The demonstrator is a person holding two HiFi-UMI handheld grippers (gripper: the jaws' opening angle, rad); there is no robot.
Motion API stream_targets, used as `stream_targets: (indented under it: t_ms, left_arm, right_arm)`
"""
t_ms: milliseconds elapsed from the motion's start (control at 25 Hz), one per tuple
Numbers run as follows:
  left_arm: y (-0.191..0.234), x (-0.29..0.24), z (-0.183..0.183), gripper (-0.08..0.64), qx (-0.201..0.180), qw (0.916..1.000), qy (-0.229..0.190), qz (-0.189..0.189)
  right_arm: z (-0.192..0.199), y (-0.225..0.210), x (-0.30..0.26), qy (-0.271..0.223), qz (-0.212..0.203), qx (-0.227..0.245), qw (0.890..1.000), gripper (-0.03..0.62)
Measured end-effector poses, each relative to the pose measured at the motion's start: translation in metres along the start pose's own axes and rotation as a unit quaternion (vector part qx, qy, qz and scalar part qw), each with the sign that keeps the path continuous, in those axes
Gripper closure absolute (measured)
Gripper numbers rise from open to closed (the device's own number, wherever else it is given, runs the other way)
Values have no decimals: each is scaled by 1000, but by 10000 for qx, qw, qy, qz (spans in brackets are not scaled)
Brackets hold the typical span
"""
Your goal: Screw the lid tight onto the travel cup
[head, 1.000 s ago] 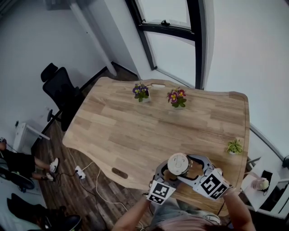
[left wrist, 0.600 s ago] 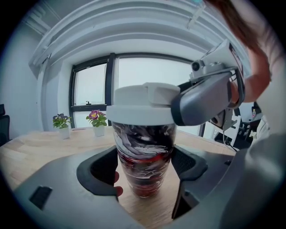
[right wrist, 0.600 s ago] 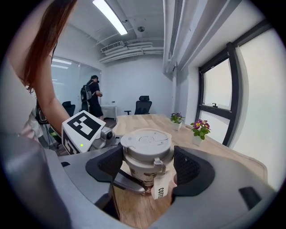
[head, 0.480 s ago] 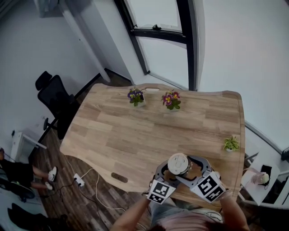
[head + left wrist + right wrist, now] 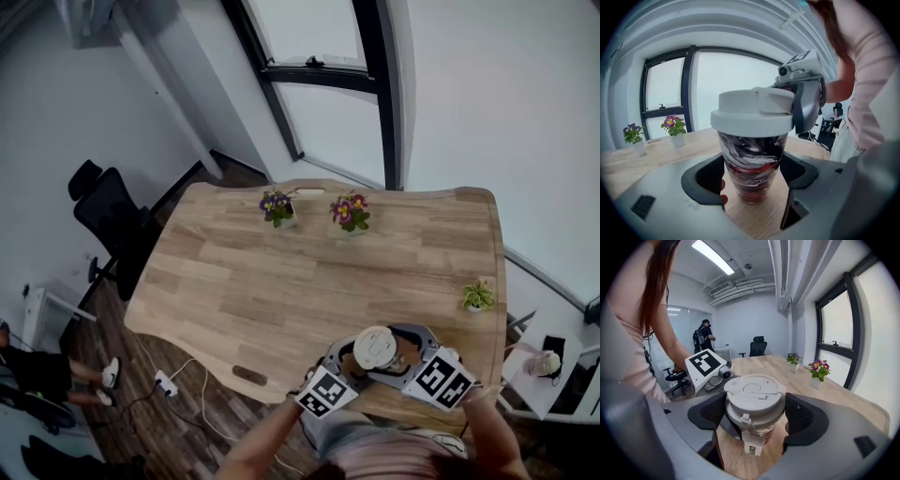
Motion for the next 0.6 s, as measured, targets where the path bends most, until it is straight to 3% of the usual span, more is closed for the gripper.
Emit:
stream_targets:
  t_ms: [160,440,520,600]
  left_arm:
    - [-1,1,0,206,107,9995,22,-279]
    - [-10,2,0,206,571,9903,-41,-1265]
    - [-11,2,1,206,614,9892,-32,-1328]
    - [-11,2,1,206,519,9925,-39,-1104]
  right_arm:
    - [0,3,0,-167,375,-176,9990,238]
    - [5,9,1,-380,913,-514,9938,238]
    - [6,10,2,-407,890,-517,9939,238]
    - [7,9,4,-369,755,-436,9955,238]
Point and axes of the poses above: the fingertips, and each gripper's own axes: x backward along the fingers, y to its left, z out of its underside, the point moved 4 cm from there along x, backward along the fingers, and after that the axes turned 7 degrees about -x, right-handed, at the moved point
